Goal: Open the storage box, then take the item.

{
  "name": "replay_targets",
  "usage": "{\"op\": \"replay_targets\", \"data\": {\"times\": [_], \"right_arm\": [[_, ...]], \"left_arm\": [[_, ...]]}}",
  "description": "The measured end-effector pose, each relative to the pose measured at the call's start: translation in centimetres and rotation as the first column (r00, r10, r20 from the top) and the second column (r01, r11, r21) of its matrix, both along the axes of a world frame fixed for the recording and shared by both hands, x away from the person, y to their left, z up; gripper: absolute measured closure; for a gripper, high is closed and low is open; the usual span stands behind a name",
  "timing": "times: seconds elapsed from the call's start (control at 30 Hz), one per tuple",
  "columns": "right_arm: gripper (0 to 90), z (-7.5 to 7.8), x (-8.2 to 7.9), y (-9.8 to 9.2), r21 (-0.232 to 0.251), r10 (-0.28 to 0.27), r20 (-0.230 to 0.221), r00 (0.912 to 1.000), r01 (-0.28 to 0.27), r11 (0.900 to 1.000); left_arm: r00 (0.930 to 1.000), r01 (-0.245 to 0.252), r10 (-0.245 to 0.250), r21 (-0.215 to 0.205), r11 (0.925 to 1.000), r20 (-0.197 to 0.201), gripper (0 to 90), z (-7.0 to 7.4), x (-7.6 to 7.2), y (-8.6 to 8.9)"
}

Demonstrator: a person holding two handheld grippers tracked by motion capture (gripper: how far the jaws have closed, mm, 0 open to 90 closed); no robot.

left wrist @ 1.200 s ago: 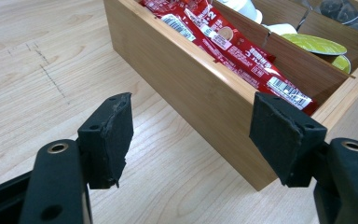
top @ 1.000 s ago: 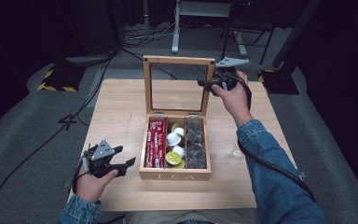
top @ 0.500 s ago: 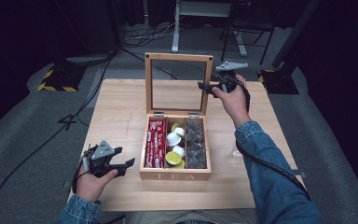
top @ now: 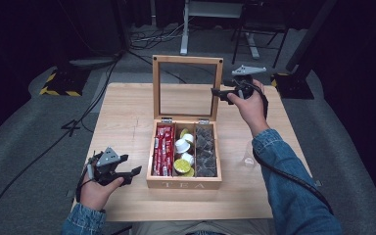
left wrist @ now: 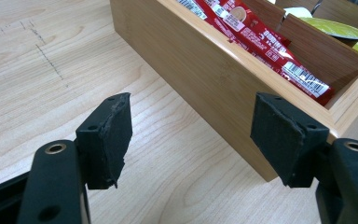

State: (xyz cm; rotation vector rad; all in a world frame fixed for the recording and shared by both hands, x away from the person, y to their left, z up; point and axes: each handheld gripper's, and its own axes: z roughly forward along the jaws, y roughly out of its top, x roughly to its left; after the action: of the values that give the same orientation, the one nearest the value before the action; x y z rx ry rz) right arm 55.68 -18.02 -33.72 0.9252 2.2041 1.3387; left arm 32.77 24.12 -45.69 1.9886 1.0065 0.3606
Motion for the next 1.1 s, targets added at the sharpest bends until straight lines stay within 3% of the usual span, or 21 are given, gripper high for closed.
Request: {"op": "replay_targets", "data": {"times": [0.27, 0.53, 0.77, 0.93, 1.1], "right_arm": [[30.2, 2.3, -2.5, -2.5, 0.042, 0.044, -0.013, 0.999, -0.043, 0.998], [31.2, 2.9, -5.4, -3.7, 0.046, 0.106, -0.013, 0.9943, -0.105, 0.993], [30.8, 2.2, -8.6, -3.9, 0.064, 0.163, -0.028, 0.9863, -0.161, 0.985], [30.7, 1.6, -9.9, -3.4, 0.057, 0.188, -0.038, 0.9814, -0.186, 0.981], [32.5, -0.1, -11.1, -2.1, 0.008, 0.213, -0.081, 0.9736, -0.213, 0.977]], "left_arm": [[0.9999, 0.011, -0.012, 0.001, 0.9999, 0.009, 29.5, 0.4, -0.1, -0.2], [0.9997, 0.019, -0.019, 0.01, 0.9998, 0.014, 29.5, 0.4, -0.2, -0.3], [0.9997, 0.021, -0.022, 0.018, 0.9996, 0.008, 29.5, 0.4, -0.4, -0.2], [0.9999, 0.015, -0.015, 0.025, 0.9996, -0.006, 29.4, 0.1, -0.7, 0.0], [0.999, 0.009, -0.006, 0.062, 0.998, -0.044, 28.2, -0.6, -1.0, 0.3]]}}
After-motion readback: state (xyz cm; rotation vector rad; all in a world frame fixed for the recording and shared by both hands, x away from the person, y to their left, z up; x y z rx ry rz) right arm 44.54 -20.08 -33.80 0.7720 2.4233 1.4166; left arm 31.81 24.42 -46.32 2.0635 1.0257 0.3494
